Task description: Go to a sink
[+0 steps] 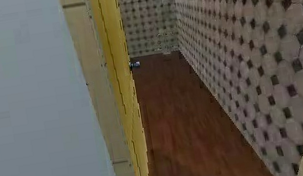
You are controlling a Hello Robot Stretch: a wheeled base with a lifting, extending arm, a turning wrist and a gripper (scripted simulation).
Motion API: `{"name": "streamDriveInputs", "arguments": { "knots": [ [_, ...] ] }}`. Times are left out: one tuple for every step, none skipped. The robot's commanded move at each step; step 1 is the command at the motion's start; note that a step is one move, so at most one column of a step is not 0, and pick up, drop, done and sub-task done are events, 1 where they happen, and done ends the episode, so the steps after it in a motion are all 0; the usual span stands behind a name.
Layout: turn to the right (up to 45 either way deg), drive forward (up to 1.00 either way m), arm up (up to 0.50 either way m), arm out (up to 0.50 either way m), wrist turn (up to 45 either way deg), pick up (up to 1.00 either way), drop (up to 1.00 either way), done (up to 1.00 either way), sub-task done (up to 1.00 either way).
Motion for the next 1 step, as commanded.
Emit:
{"name": "streamDriveInputs", "arguments": {
  "knots": [
    [18.0, 0.00, 0.00, 0.00, 0.0, 0.00, 0.00, 0.00, 0.00]
  ]
}}
